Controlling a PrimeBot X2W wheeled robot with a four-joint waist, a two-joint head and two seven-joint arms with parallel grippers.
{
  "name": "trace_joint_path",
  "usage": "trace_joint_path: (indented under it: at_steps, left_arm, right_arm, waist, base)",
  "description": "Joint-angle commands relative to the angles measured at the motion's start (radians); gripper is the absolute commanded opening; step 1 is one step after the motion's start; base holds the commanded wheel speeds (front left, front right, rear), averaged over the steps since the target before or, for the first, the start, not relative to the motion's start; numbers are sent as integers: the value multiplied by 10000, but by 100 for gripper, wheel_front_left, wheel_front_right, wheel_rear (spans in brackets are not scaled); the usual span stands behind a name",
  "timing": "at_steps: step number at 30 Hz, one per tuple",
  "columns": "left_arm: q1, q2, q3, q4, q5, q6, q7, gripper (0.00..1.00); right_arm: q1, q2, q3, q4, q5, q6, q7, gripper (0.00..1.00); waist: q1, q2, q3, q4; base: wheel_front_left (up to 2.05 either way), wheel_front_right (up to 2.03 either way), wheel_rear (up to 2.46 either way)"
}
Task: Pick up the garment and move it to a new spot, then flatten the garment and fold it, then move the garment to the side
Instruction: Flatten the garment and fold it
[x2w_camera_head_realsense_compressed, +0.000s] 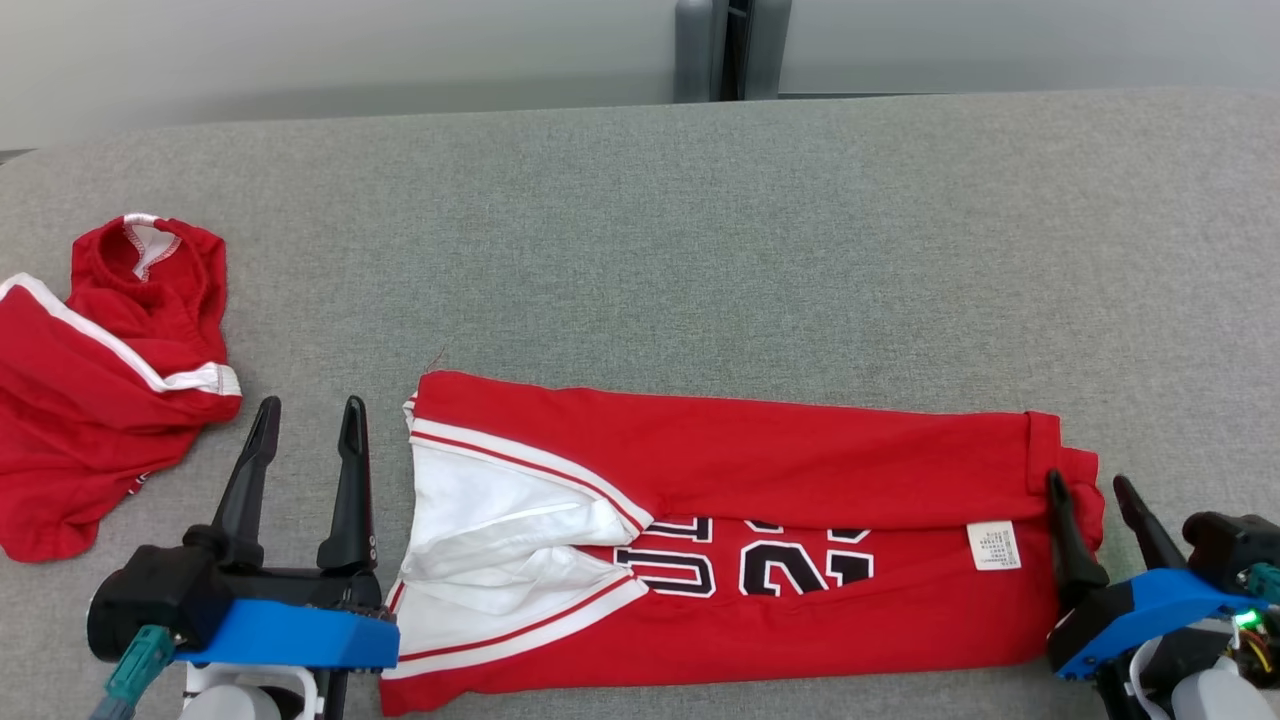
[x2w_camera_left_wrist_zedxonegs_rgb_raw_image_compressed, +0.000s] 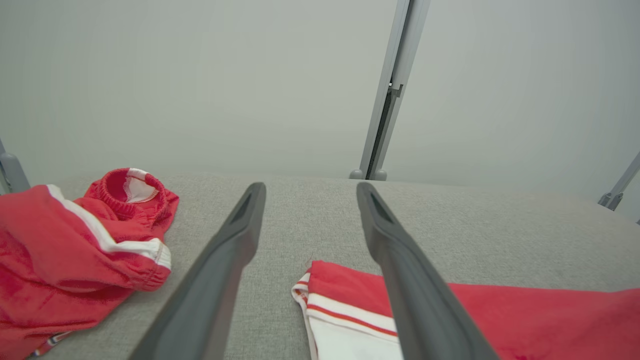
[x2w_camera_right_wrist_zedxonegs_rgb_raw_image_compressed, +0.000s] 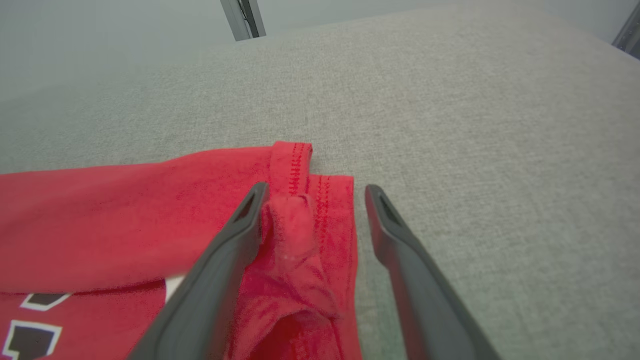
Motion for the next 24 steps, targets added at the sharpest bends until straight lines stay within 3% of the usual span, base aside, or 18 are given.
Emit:
trace_joint_path:
  at_steps: [1, 9, 10, 11, 12, 20, 24]
  left_arm:
    - [253, -302, 483, -70, 429, -242, -28, 100]
    - [630, -1410, 2200, -173, 1688, -1043, -28, 100]
    - [648, -1471, 2347, -199, 1823, -1112, -28, 100]
    - [692, -1542, 2465, -195, 1930, -1167, -28, 100]
    - [737, -1596, 2602, -198, 2024, -1222, -27, 100]
    - [738, -1742, 3076, -147, 2488, -1472, -29, 100]
    - [730, -1787, 3174, -186, 2616, -1568, -27, 100]
  right_arm:
    - [-100, 65, -44, 332, -16, -7, 81, 100]
    - [132, 250, 631, 1447, 397, -4, 646, 100]
    - [174, 307, 748, 1485, 527, -3, 689, 60]
    - [211, 357, 867, 1469, 629, 8, 701, 7]
    - [256, 383, 996, 1445, 767, 11, 751, 0]
    - [-32, -287, 764, 1142, 1386, -17, 355, 0]
    - [-383, -1229, -456, 1227, 1030, -14, 3, 0]
  waist:
    - [0, 0, -2, 26]
    - [0, 0, -47, 14]
    - [0, 0, -52, -1]
    - [0, 0, -64, -18]
    - [0, 0, -74, -33]
    - [0, 0, -93, -127]
    - [0, 0, -144, -150]
  base:
    - [0, 0, 0]
    - [0, 0, 0]
    - [0, 0, 0]
    - [0, 0, 0]
    - [0, 0, 0]
    - [0, 0, 0]
    - [0, 0, 0]
